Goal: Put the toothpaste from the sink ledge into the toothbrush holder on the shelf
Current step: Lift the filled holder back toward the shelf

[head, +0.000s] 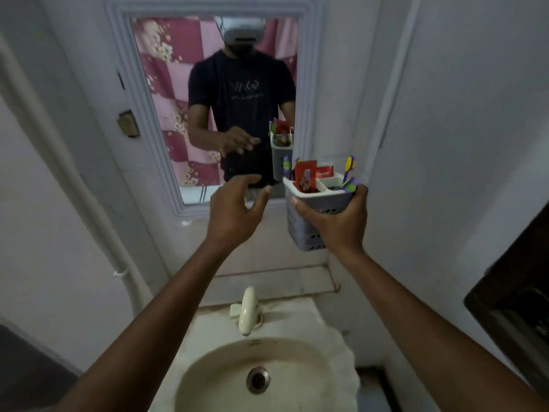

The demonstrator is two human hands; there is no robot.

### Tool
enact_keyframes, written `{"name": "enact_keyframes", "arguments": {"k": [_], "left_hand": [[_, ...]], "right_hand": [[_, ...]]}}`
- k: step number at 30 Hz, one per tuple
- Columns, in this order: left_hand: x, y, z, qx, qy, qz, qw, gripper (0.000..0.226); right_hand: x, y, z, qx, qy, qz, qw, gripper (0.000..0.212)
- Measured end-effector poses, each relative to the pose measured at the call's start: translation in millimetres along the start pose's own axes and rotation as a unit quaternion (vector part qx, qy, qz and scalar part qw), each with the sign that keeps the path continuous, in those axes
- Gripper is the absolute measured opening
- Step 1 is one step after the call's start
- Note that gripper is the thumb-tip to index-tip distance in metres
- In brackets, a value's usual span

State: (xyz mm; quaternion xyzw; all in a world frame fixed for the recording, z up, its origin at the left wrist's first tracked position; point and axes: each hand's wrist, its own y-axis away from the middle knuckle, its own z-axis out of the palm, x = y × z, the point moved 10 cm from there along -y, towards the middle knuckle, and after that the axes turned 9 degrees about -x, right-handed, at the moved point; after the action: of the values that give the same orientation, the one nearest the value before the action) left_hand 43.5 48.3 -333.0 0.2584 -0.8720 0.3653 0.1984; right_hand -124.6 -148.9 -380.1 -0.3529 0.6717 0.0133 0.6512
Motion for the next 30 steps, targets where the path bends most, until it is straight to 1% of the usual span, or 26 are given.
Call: {"name": "enact_keyframes", "arguments": {"k": [3,6,8,12,18,22,24,27,30], "left_hand": [[36.1,-32.5,-34.6,0.043,-0.014,0.024,0.999,0.046],[78.4,-63.7,-74.3,0.087,-0.012,0.079,0.993,0.044],[107.3,-83.5,-99.8,0.108,-0.035,0.112,0.987,0.044],[159.6,-121.3,-148.5,0.144,-0.078,0.16,0.973,0.036],[222.3,-181.8,-221.1,0.223,-0.147,0.201,0.943,0.047],[250.8,-214.9,-243.1,0.263,-0.203,0.213,0.919,0.052],[255.2,-234.6,-245.3,0.259,-0.215,0.199,0.92,0.055],[246.5,-259.2,-240.5,0.246,-0.22,0.153,0.931,0.057],[239.0,-265.0,-234.6,0.277,-0.236,0.13,0.922,0.056]], "right_hand": [[-65.3,-37.1,-21.0,0.022,-0.009,-0.055,0.998,0.103],[-130.8,-69.2,-45.5,0.046,-0.018,-0.101,0.994,0.102],[-172.8,-87.1,-61.4,0.057,-0.028,-0.129,0.99,0.1],[-248.1,-120.6,-88.8,0.061,-0.03,-0.167,0.984,0.1],[-362.1,-160.7,-129.4,0.101,-0.033,-0.222,0.969,0.101],[-423.1,-175.2,-146.4,0.13,-0.038,-0.259,0.956,0.107],[-444.7,-182.9,-149.5,0.134,-0.037,-0.269,0.953,0.108],[-466.6,-194.6,-150.2,0.145,-0.027,-0.278,0.949,0.108],[-477.3,-209.9,-149.1,0.152,-0.015,-0.278,0.948,0.102]]}}
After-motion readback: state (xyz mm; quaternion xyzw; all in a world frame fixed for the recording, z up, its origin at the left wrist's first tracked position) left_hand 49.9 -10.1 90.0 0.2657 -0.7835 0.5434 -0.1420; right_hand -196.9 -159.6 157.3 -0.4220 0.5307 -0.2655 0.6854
